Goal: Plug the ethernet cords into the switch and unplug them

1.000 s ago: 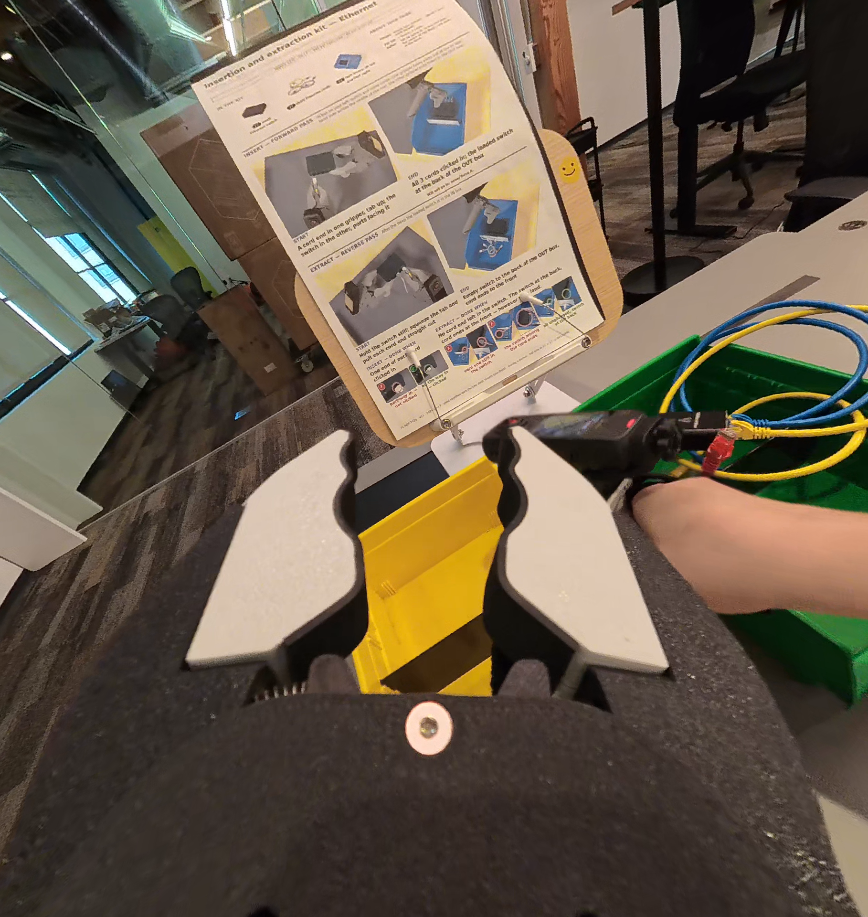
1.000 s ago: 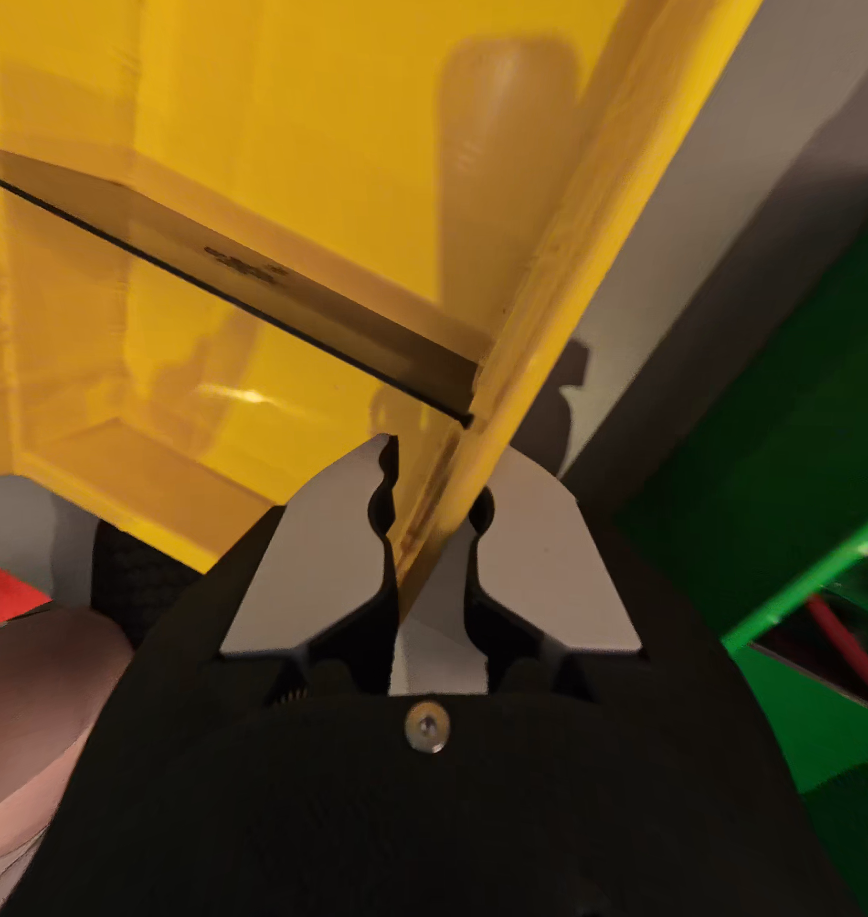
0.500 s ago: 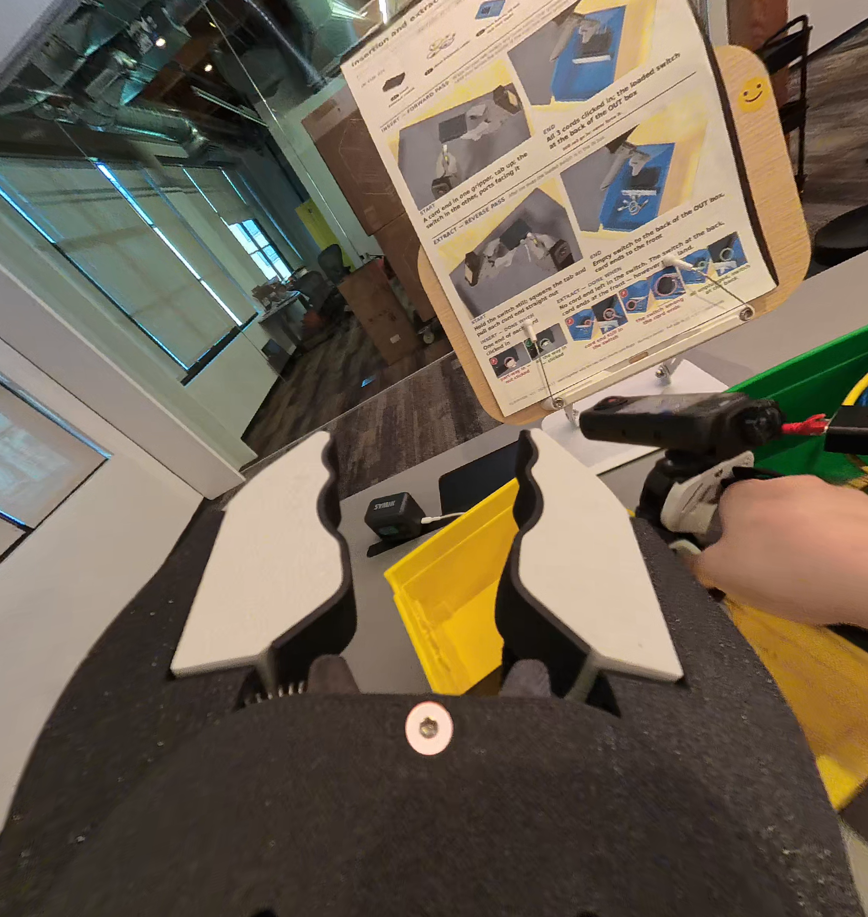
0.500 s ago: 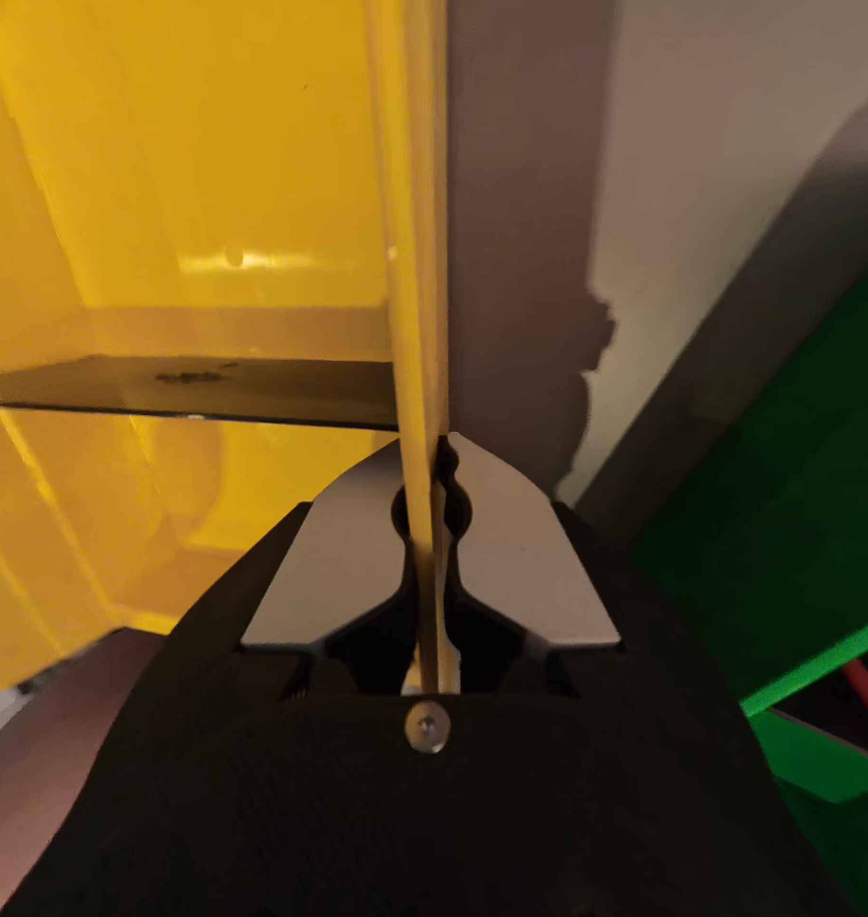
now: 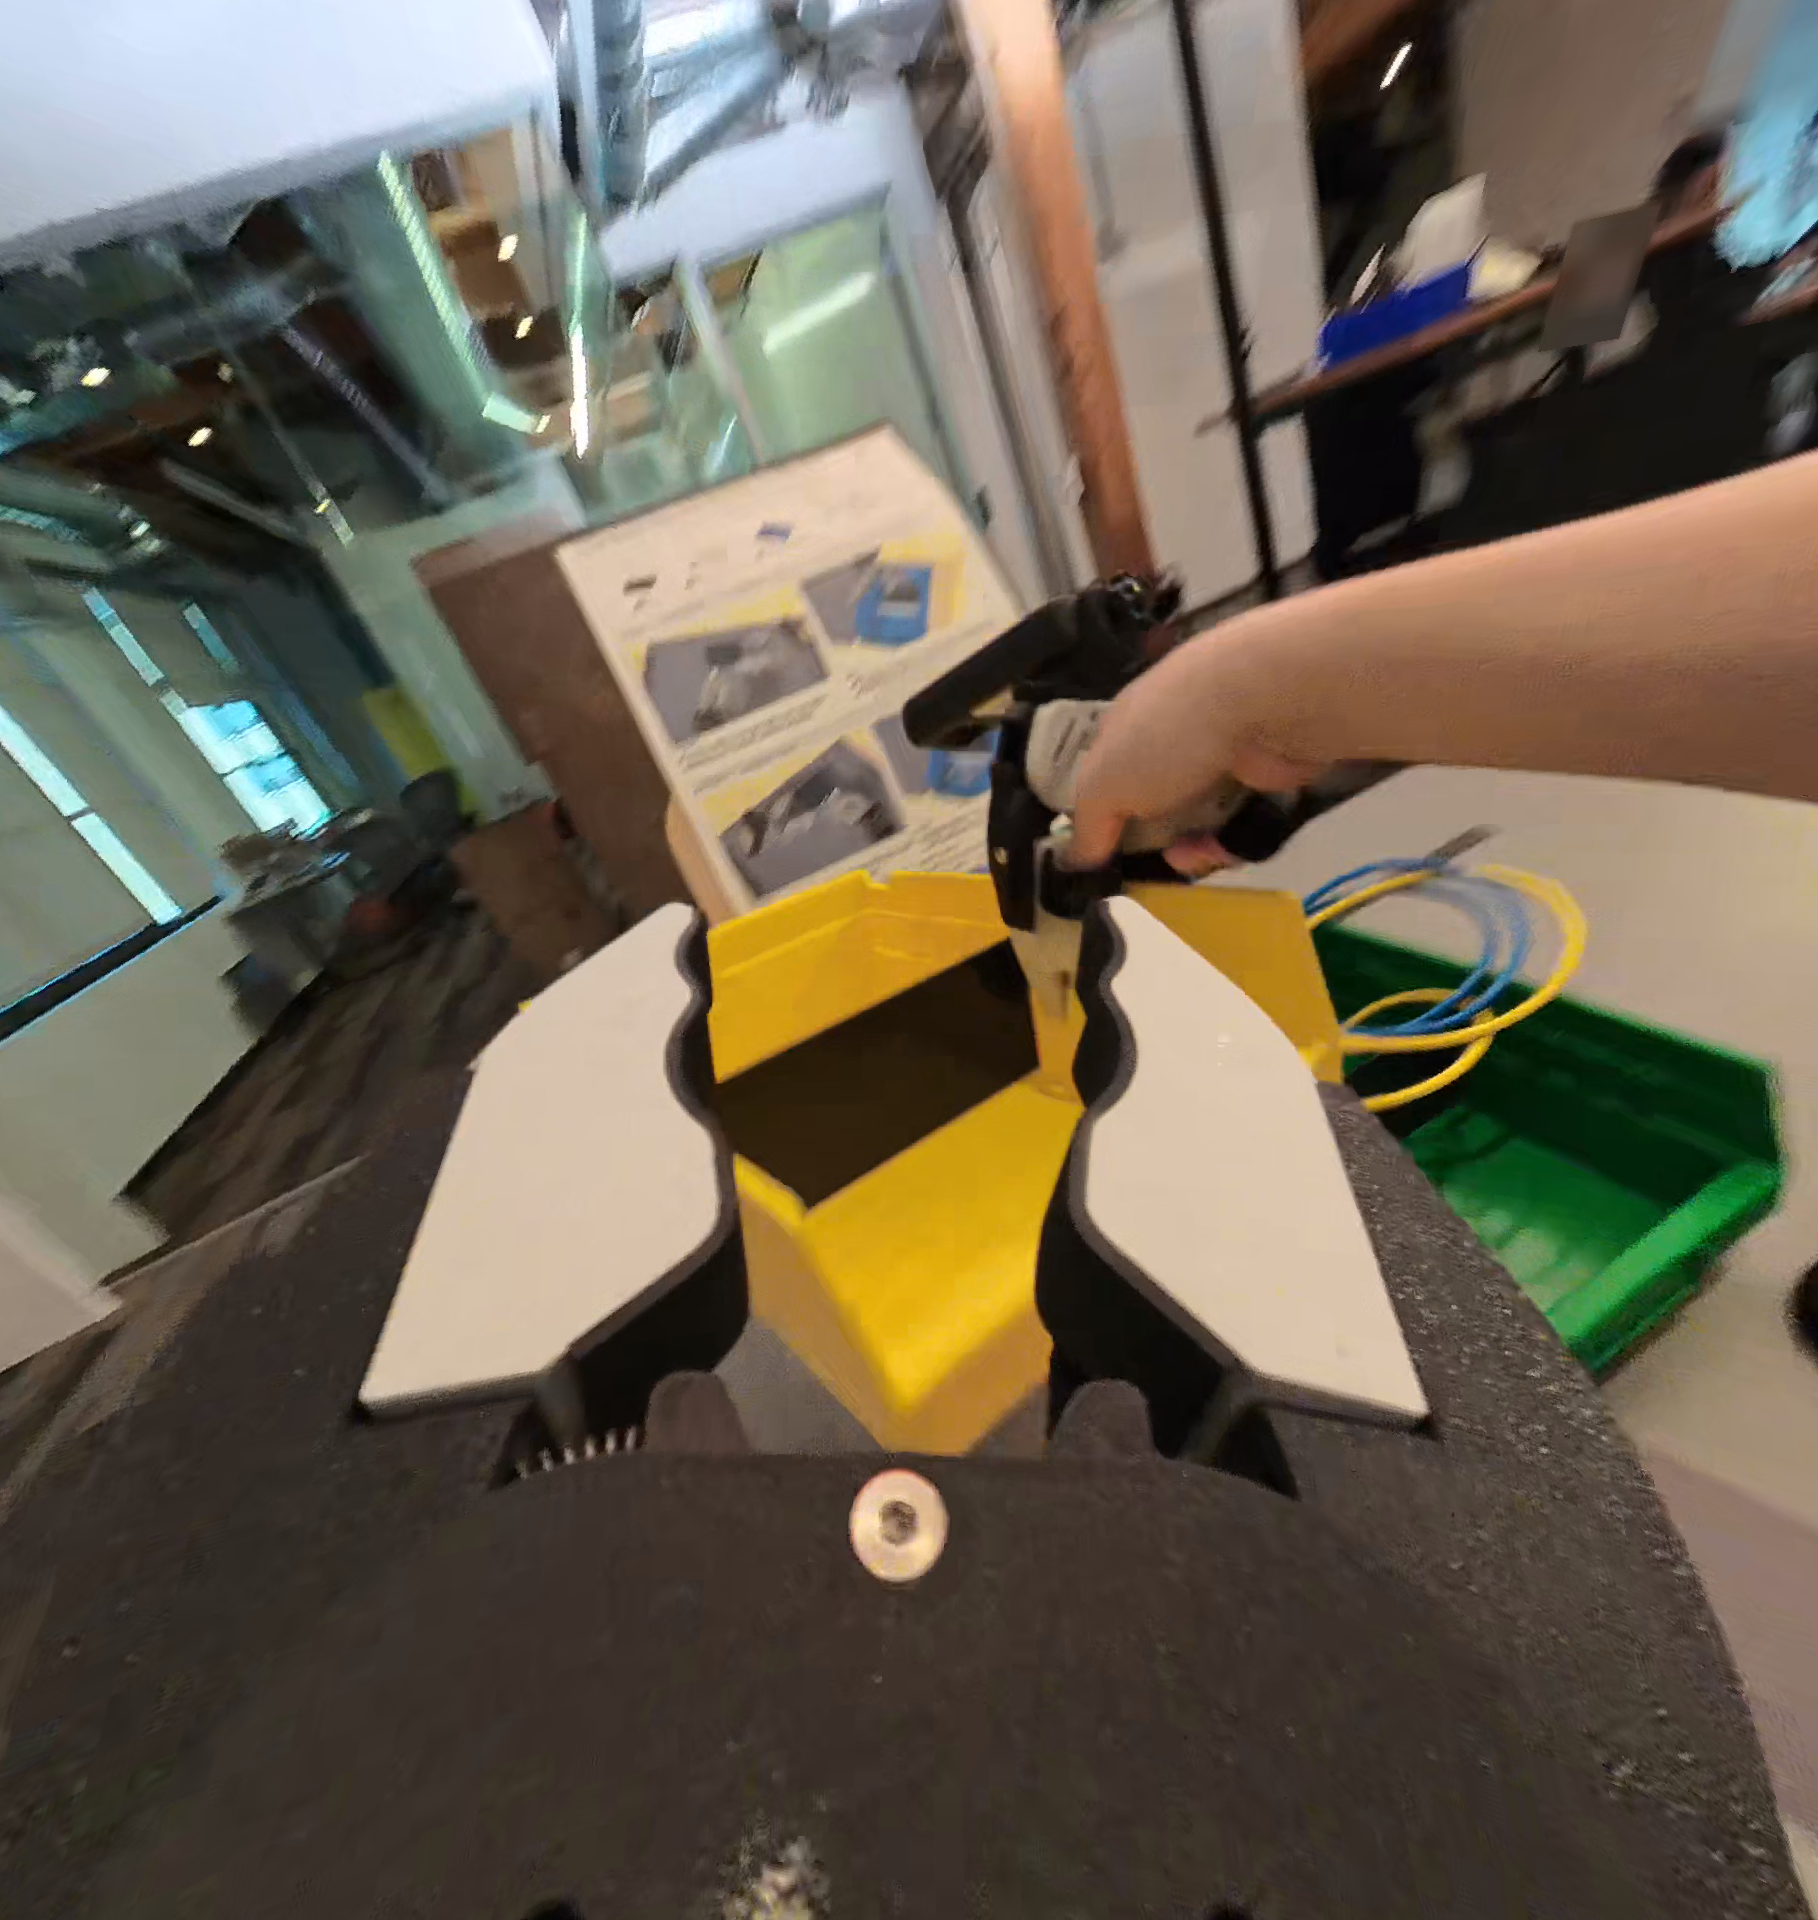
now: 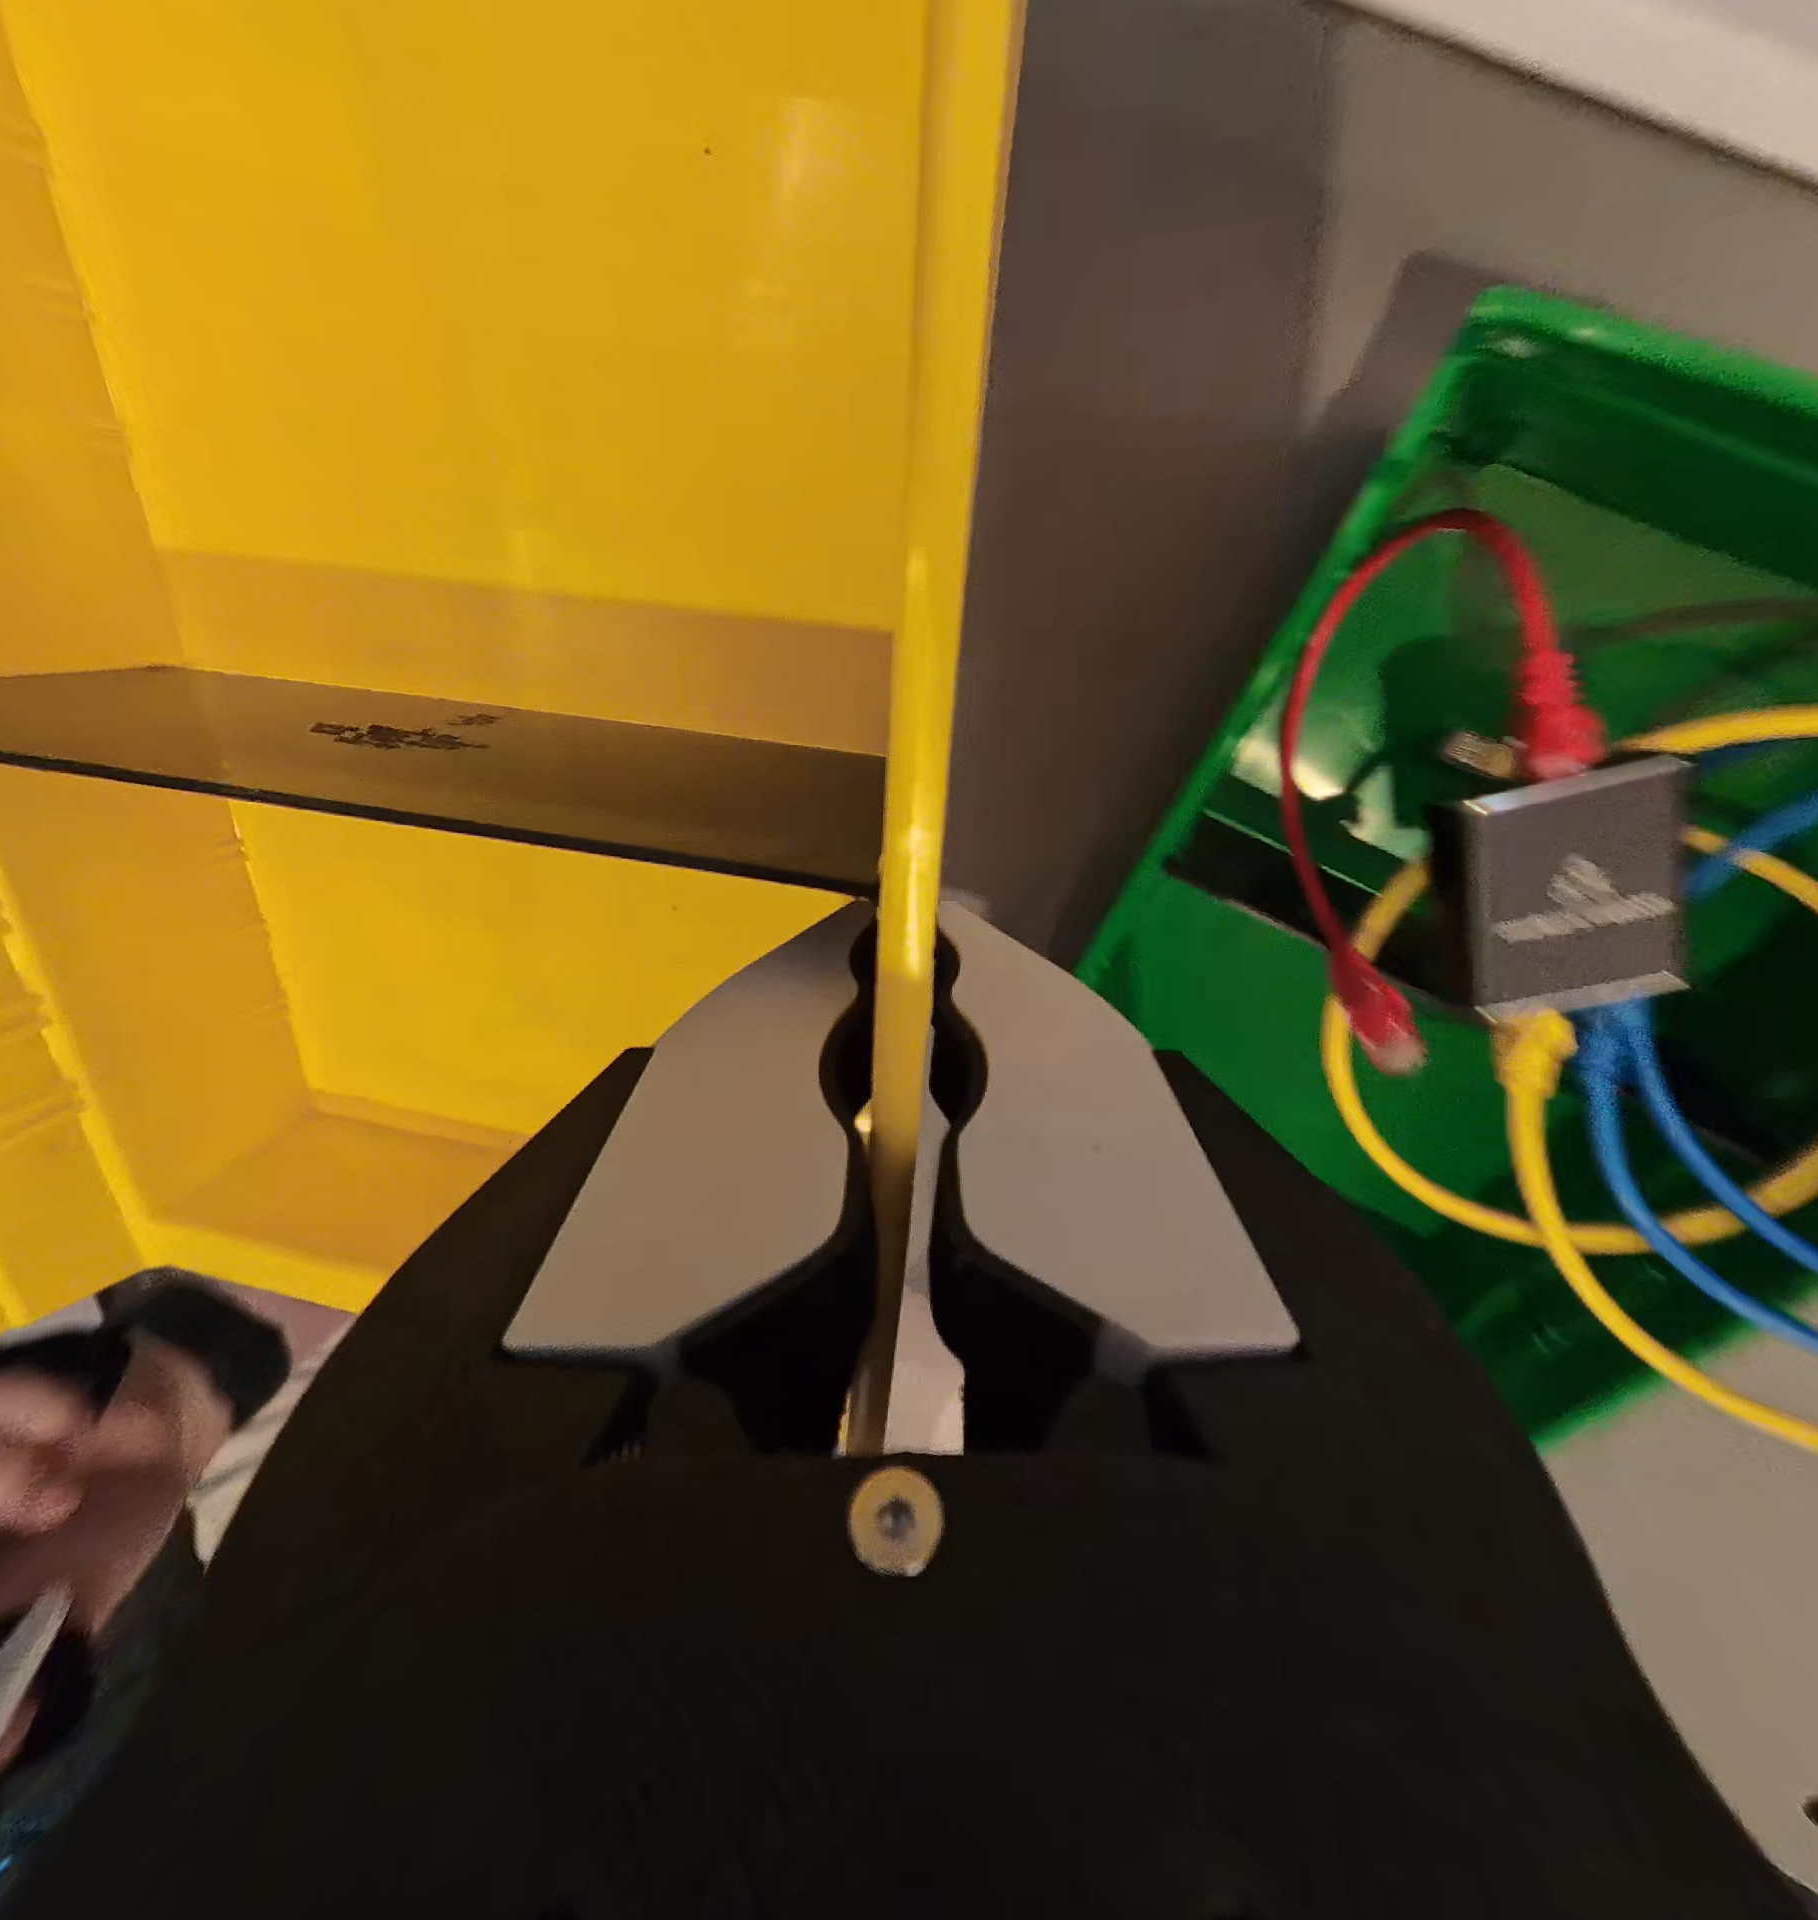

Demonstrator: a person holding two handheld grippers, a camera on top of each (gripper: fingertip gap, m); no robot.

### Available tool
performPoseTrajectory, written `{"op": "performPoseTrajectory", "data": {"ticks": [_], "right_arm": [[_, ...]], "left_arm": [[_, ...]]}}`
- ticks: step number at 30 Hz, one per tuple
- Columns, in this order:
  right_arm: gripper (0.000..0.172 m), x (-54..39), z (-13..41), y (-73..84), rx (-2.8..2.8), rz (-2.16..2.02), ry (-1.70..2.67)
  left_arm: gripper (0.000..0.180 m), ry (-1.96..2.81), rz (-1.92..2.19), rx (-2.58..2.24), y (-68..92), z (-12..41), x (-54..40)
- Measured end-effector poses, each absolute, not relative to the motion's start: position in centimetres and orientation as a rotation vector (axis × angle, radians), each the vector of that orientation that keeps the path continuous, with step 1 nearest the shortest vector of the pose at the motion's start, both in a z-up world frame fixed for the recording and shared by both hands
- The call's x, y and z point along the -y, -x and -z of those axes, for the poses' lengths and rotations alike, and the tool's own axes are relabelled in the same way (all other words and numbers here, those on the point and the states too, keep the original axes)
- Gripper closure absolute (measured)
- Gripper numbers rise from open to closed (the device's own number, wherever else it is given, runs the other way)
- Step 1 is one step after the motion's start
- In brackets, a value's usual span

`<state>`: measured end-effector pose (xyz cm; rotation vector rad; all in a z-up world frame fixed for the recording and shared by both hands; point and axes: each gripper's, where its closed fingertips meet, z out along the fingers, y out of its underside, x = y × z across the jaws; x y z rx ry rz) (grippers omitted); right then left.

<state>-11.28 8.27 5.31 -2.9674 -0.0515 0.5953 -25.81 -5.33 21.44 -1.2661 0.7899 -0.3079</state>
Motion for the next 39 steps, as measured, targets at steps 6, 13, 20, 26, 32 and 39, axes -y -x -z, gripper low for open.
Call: {"op": "performPoseTrajectory", "data": {"ticks": [6,13,20,26,32,39], "right_arm": [[0.166,-3.1,-16.2,-0.8,-0.047,-0.584,2.840],[0.164,6.4,-16.1,-19.4,-0.450,-0.357,2.727],[0.166,15.7,-5.9,-29.5,-0.697,-0.375,2.811],[0.165,18.2,2.8,-34.9,-0.810,-0.268,2.817],[0.162,17.5,8.8,-35.7,-0.777,-0.298,2.900],[0.163,15.8,12.1,-36.0,-0.768,-0.392,2.874]], "left_arm": [[0.115,1.254,0.562,-0.912,24.9,-21.0,7.1],[0.114,1.501,0.844,-1.216,18.5,-14.0,3.3],[0.123,1.961,1.318,-1.190,10.9,-3.0,-4.0],[0.118,2.166,1.268,-1.192,8.8,3.2,-5.5],[0.121,2.411,1.061,-1.173,8.3,6.8,-8.7],[0.132,2.690,0.873,-1.178,6.5,8.1,-9.8]]}}
